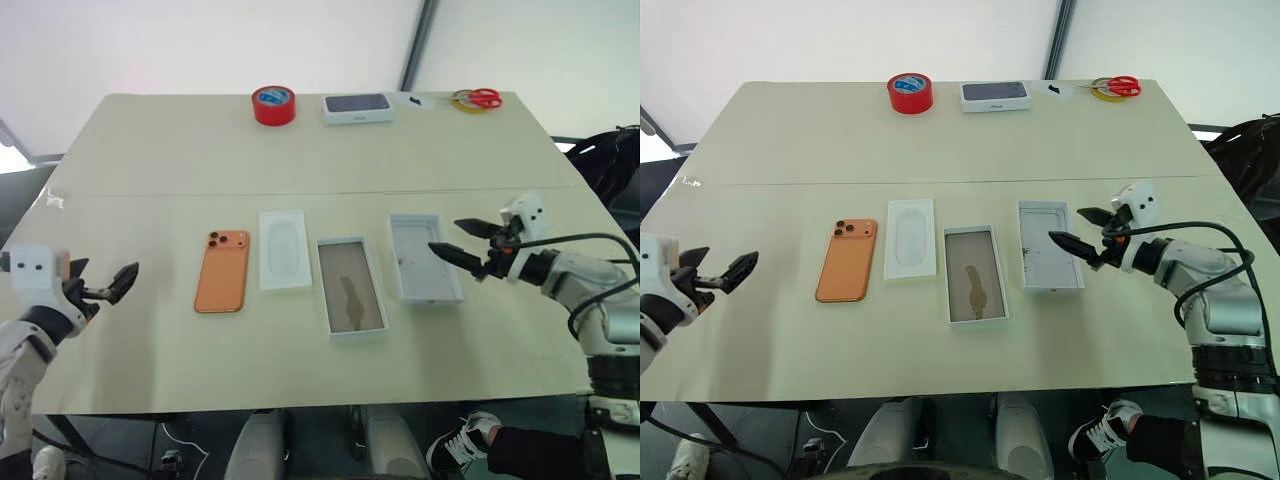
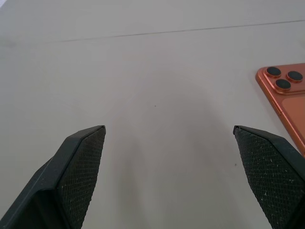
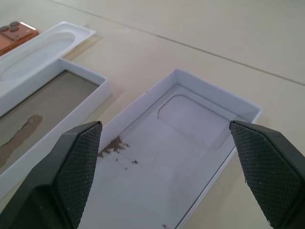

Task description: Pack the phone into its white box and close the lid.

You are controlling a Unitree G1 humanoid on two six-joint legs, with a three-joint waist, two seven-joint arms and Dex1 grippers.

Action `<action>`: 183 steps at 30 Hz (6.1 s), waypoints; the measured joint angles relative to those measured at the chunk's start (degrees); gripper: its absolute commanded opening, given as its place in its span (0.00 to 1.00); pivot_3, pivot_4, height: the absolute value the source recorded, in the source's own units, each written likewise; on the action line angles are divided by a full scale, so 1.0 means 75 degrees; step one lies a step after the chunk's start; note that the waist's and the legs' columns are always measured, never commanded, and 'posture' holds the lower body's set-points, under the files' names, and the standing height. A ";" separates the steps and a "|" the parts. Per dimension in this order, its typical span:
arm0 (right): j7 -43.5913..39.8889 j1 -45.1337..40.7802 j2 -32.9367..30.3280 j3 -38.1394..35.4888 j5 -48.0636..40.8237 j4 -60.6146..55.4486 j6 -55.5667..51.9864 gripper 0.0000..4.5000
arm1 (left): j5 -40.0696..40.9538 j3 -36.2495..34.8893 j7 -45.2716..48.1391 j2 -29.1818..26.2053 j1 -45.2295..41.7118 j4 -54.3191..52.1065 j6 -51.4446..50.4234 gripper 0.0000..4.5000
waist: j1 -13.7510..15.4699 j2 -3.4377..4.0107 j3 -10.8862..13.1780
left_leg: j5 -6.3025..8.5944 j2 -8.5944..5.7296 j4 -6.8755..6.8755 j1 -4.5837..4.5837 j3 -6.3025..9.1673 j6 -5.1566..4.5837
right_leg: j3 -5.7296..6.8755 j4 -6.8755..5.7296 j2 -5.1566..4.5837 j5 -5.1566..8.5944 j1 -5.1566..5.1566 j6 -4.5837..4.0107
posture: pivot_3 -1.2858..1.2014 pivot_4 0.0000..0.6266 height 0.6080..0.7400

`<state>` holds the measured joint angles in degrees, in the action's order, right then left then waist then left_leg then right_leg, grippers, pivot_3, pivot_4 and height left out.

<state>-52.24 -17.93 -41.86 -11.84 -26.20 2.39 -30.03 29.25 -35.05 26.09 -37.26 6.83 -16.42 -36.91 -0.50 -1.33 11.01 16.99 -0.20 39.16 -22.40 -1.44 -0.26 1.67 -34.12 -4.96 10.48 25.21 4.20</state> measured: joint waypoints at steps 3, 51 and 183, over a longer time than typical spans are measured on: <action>0.0006 0.0057 -0.0008 -0.0040 -0.0017 -0.0085 -0.0033 0.99 | 0.0007 -0.0004 0.0028 -0.0003 0.0020 -0.0001 0.0001 1.00 | 0.0005 0.0000 0.0000 | 0.0000 0.0000 0.0000 0.0001 0.0001 0.0000 | 0.0000 0.0000 0.0001 0.0000 -0.0001 0.0000 | 0.52 0.24 0.94; 0.0598 -0.0131 0.0605 0.2272 0.0388 -0.3198 -0.0626 0.99 | 0.0559 0.1724 -0.4379 0.4508 -0.5758 0.0521 -0.6614 1.00 | 0.0120 -0.0010 -0.0003 | -0.0005 -0.0014 0.0009 0.0008 0.0022 0.0006 | 0.0000 -0.0009 0.0026 -0.0018 -0.0021 0.0032 | 0.52 0.24 0.94; 0.2588 -0.3820 0.3745 0.5164 0.4489 0.1384 -0.1362 0.02 | 0.0456 0.2991 0.0517 -0.0024 -0.0027 -0.2784 -0.1455 0.84 | -0.0033 -0.0015 -0.0007 | -0.0026 -0.0001 -0.0014 -0.0006 0.0023 0.0045 | 0.0007 -0.0017 0.0018 -0.0008 0.0015 -0.0010 | 0.52 0.24 0.94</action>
<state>-32.83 -46.58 -13.77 26.88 7.47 12.77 -40.25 32.67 -12.62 29.97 -37.44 6.62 -37.30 -47.83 -0.75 -1.45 10.96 16.79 -0.20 39.06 -22.44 -1.27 0.08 1.72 -34.24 -4.82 10.42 25.32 4.12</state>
